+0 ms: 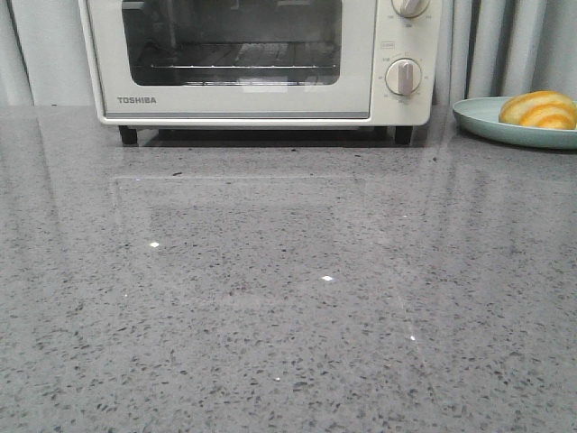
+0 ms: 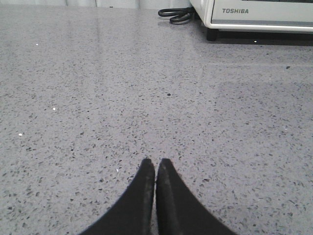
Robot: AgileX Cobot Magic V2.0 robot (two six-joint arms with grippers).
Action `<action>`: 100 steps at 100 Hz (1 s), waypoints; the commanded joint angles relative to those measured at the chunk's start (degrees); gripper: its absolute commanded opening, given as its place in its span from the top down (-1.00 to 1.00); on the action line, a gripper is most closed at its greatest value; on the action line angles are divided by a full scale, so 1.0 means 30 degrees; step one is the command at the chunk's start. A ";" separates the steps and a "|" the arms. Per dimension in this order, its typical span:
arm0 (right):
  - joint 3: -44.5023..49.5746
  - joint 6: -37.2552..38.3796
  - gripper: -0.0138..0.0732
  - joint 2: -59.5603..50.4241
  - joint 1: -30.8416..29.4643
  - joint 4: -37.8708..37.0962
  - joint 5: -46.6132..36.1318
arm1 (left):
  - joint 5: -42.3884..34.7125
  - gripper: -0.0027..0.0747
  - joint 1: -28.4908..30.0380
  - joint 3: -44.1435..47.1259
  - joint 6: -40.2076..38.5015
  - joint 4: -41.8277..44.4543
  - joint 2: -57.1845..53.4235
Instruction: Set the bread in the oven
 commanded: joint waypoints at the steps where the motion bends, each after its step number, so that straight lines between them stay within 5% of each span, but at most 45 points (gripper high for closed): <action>1: 0.0465 0.0025 0.81 -0.0399 0.0020 -0.0183 -0.0287 | -0.1462 0.99 0.0073 0.0442 0.0000 -0.0163 -0.0503; 75: 0.0465 0.0025 0.81 -0.0399 0.0020 -0.0256 -0.0383 | -0.1592 0.99 0.0073 0.0442 0.0000 -0.0127 -0.0503; 88: 0.0465 0.0025 0.81 -0.0399 0.0020 -0.2109 -0.2784 | -0.3038 0.99 0.0073 0.0442 0.0000 -0.0127 -0.0503; 100: 0.0465 0.0025 0.81 -0.0399 0.0020 -0.0354 -0.6795 | -0.6167 0.99 0.0073 0.0408 0.0000 -0.2682 -0.0503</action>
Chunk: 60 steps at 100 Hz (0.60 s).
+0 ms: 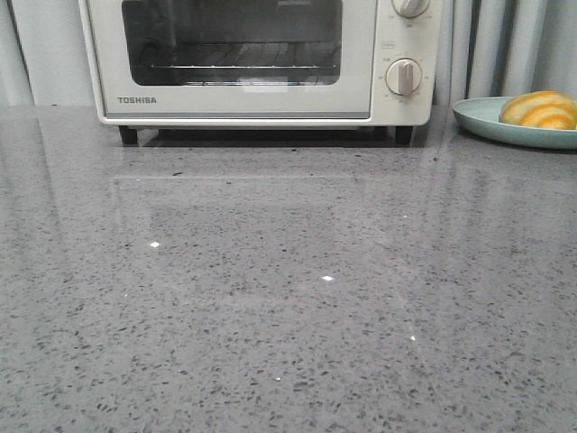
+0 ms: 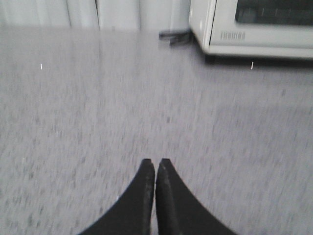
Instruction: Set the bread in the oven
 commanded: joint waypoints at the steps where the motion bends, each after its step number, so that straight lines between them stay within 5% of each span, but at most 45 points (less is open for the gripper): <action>1: 0.0465 0.0025 0.81 -0.0399 0.0020 0.1201 -0.4646 | -0.4083 0.99 0.0073 0.0408 0.0000 -0.2153 -0.0503; 19: 0.0465 0.0060 0.81 -0.0399 0.0020 0.6842 -0.9307 | -0.7358 0.99 0.0073 0.0372 0.0000 -0.8167 -0.0503; 41: 0.0465 0.0060 0.81 -0.0399 0.0020 1.1392 -0.8106 | -0.7441 0.99 0.0073 0.0343 0.0000 -1.5468 -0.0503; 51: -0.0093 0.0693 0.81 -0.0355 0.0313 1.1457 -0.7563 | -0.6069 0.99 0.0003 -0.0452 0.0000 -1.5316 -0.0443; 60: -0.1672 0.0672 0.81 0.0305 0.0947 0.9999 -0.5747 | -0.2598 0.99 -0.0203 -0.2909 0.1158 -1.1364 0.0591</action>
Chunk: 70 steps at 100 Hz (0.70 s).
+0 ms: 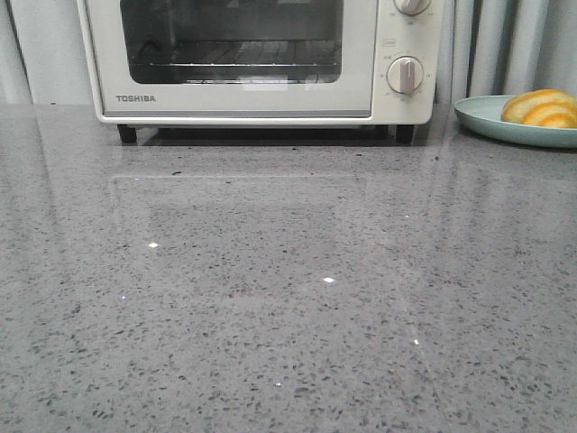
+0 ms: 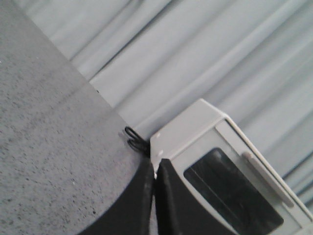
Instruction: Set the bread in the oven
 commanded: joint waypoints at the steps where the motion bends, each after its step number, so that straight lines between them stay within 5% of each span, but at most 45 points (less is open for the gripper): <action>1: -0.1551 0.0119 0.81 0.0396 0.0544 -0.1558 0.0387 | 0.2077 0.99 -0.0208 -0.2322 0.0954 0.2931 0.0737; 22: -0.5945 0.0085 0.81 0.5274 0.2111 -0.7034 0.3467 | 0.3766 0.99 -0.1516 -0.8508 0.5329 0.5512 0.8291; 38: -0.8102 0.0085 0.81 0.8235 0.2598 -0.7117 0.3029 | 0.3582 0.99 -0.3882 -1.3370 0.8398 0.5512 1.4802; 70: -0.8542 0.0085 0.81 0.8824 0.2708 -0.6894 0.4272 | 0.3240 0.99 -0.7991 -2.1987 0.8855 0.5615 2.4173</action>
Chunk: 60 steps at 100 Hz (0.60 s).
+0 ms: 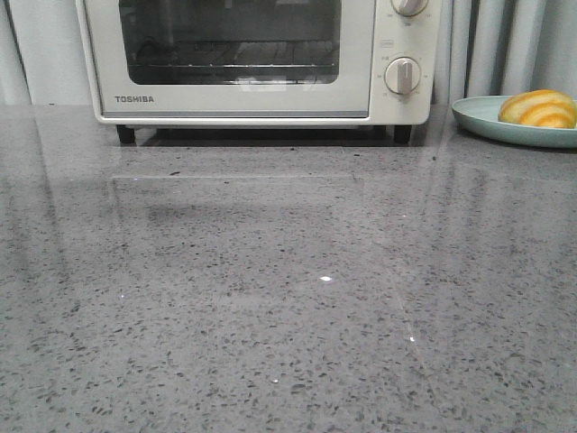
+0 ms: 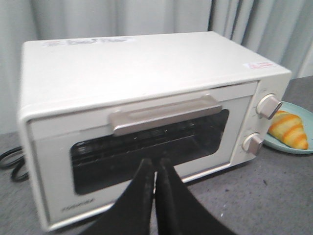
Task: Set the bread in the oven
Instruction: 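Pull the toaster oven door handle down with the left gripper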
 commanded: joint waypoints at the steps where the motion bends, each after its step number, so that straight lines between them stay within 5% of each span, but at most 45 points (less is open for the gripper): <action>1: -0.0737 -0.0038 0.81 0.0234 0.0028 -0.0013 -0.0666 | -0.1157 0.99 -0.0626 -0.2510 0.0093 -0.0071 0.1882; 32: -0.0737 -0.0038 0.81 0.0234 0.0458 0.0079 0.0183 | -0.1122 0.99 -0.0657 -0.7328 0.0093 -0.0108 0.6868; 60: -0.0737 -0.0038 0.81 0.0234 0.0499 0.0079 0.0183 | -0.0740 0.99 -0.0585 -0.7821 0.0093 -0.0068 0.8183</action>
